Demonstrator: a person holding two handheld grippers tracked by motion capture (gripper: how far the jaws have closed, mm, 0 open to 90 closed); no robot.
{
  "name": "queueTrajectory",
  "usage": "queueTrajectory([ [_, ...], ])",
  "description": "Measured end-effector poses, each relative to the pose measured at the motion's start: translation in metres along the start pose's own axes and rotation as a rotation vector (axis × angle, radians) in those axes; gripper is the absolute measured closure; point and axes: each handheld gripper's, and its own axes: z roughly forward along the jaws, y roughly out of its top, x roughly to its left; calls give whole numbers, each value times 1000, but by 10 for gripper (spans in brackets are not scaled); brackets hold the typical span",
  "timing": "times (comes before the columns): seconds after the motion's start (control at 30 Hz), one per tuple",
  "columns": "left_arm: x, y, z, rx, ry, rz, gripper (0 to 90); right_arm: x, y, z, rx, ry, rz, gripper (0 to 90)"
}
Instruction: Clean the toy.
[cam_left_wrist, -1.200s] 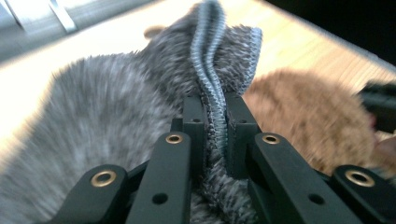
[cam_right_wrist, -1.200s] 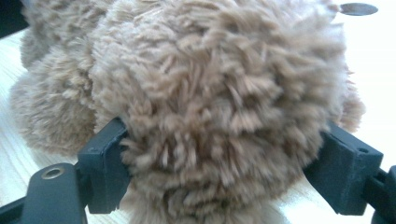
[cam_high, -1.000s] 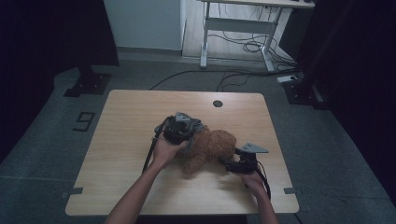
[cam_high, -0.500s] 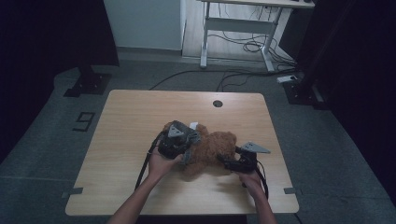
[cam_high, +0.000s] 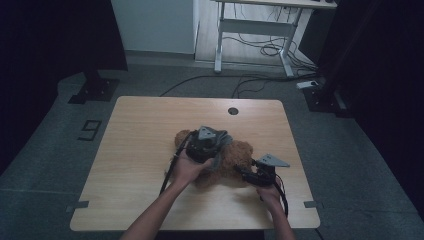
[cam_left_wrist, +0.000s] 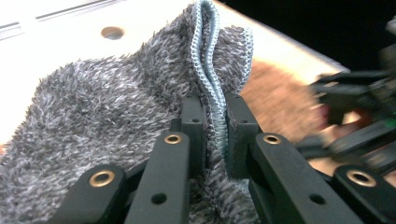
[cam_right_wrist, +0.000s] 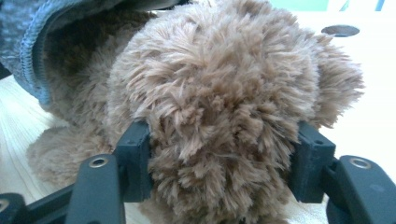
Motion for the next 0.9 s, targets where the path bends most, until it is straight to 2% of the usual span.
queueTrajectory([
  [0.03,-12,6,12,11,-23,23,801,0,0,0,-1,-1,-7,380],
  [0.07,-12,6,12,11,-23,23,801,0,0,0,-1,-1,-7,380],
  [0.1,-21,8,27,41,-40,32,801,2,-1,-1,-8,-7,-22,389],
  [0.17,-27,6,41,66,-24,46,800,4,-2,-1,-12,-12,-37,406],
  [0.23,-28,1,48,59,-12,38,803,6,-2,0,-4,-28,-58,420],
  [0.33,-26,-4,49,56,-10,36,805,5,-3,0,8,-27,-63,430],
  [0.37,-22,-6,45,53,-5,16,806,5,-3,1,10,-26,-71,441],
  [0.4,-19,-6,43,58,13,16,807,5,-3,1,10,-24,-71,443],
  [0.47,-9,-10,37,75,75,28,808,4,-2,0,14,-22,-61,443],
  [0.5,-4,-12,35,76,66,9,809,3,-2,0,12,-15,-54,443],
  [0.53,6,-15,30,69,43,-30,809,2,-2,0,13,-13,-53,443],
  [0.57,11,-17,25,58,49,-45,810,3,-2,-1,14,-11,-53,443],
  [0.6,11,-17,25,58,49,-45,810,3,-2,-1,14,-11,-53,443],
  [0.63,22,-21,13,45,75,-57,810,3,-2,-1,16,-11,-49,442],
  [0.73,42,-27,-5,30,106,-94,810,2,-3,-1,12,-7,-43,437],
  [0.77,48,-30,-10,26,114,-111,810,1,-3,-1,9,-5,-40,435],
  [0.8,48,-30,-10,26,114,-111,810,1,-3,-1,8,-4,-38,433],
  [0.83,61,-37,-18,23,126,-143,810,1,-4,-1,8,-3,-39,431],
  [0.9,71,-43,-22,24,130,-169,811,1,-4,-1,9,0,-42,429],
])
